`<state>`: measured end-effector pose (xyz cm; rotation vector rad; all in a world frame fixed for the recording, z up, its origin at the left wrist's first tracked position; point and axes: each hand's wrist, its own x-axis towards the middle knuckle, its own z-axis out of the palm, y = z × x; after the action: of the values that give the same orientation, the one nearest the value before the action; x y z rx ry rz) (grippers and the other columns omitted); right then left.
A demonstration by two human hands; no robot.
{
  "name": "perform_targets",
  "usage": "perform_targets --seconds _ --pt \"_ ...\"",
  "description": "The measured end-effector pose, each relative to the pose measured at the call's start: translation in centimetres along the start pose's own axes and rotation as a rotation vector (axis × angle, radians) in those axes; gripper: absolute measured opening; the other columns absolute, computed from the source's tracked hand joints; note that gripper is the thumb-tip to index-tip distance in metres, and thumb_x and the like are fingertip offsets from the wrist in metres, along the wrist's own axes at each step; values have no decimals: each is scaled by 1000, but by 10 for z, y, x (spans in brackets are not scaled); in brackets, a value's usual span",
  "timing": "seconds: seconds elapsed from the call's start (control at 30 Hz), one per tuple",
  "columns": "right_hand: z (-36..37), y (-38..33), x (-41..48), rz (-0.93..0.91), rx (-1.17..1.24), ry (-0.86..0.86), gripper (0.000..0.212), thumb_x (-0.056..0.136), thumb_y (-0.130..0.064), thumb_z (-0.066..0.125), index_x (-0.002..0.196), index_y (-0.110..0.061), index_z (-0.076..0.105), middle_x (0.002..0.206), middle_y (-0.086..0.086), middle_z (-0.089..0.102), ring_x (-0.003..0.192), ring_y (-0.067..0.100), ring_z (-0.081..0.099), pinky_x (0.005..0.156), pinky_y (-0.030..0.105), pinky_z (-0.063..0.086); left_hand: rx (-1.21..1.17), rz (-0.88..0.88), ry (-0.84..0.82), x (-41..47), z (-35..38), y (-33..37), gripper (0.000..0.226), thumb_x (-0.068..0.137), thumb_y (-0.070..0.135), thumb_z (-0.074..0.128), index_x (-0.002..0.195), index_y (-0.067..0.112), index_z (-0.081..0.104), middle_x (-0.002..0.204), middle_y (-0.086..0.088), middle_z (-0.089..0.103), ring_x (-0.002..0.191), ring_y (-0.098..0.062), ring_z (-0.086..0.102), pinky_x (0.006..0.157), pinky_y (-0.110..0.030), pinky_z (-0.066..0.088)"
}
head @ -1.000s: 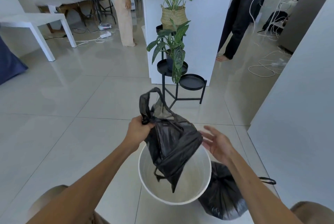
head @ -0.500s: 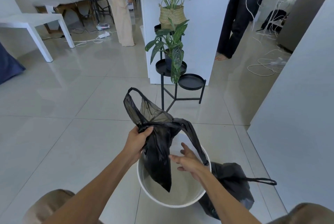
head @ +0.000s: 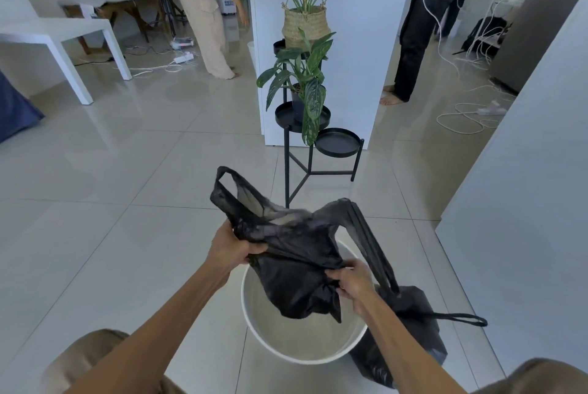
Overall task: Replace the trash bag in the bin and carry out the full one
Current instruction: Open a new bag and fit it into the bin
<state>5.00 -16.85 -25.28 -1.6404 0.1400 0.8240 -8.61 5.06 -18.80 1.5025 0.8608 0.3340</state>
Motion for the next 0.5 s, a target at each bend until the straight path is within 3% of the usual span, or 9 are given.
perform_targets --seconds 0.07,0.1,0.17,0.23,0.33,0.43,0.5 --pt "-2 0 -1 -30 67 52 12 92 2 63 97 -9 62 94 12 67 75 19 61 45 19 49 153 90 196 -1 1 -6 61 62 13 92 114 18 62 99 -2 74 82 -25 71 53 -32 58" --pt "-1 0 -2 -65 120 91 13 93 3 61 93 -10 63 96 14 65 72 20 59 44 19 48 232 121 245 -1 2 -9 56 61 20 92 110 19 65 94 0 74 79 -23 71 58 -37 60" --pt "4 0 -3 -97 153 93 8 95 -1 61 96 -6 67 97 14 64 73 23 60 50 20 52 335 148 280 -5 6 -14 48 61 32 90 103 20 68 88 4 73 77 -21 70 67 -43 62" --pt "8 1 -8 -76 98 116 14 94 -17 68 106 -10 66 99 8 67 84 22 63 64 27 53 350 155 289 -9 12 -18 43 64 41 85 98 22 68 86 4 73 75 -22 70 65 -45 62" --pt "11 10 -22 -126 46 311 24 87 -36 74 93 -22 56 91 1 64 81 21 64 75 42 59 320 136 293 -13 20 -28 40 67 49 80 95 23 69 84 3 73 74 -24 71 62 -47 62" --pt "25 22 -38 -221 27 109 25 89 -40 71 88 -18 58 95 9 68 80 19 69 61 30 60 312 141 273 -20 31 -38 39 70 51 79 96 23 70 83 4 74 77 -21 71 68 -45 62" --pt "30 15 -37 -241 7 48 32 88 -46 70 88 -17 58 99 8 68 87 18 70 67 31 63 316 162 232 -26 41 -44 38 72 51 79 97 24 71 83 5 74 76 -18 72 70 -44 62"
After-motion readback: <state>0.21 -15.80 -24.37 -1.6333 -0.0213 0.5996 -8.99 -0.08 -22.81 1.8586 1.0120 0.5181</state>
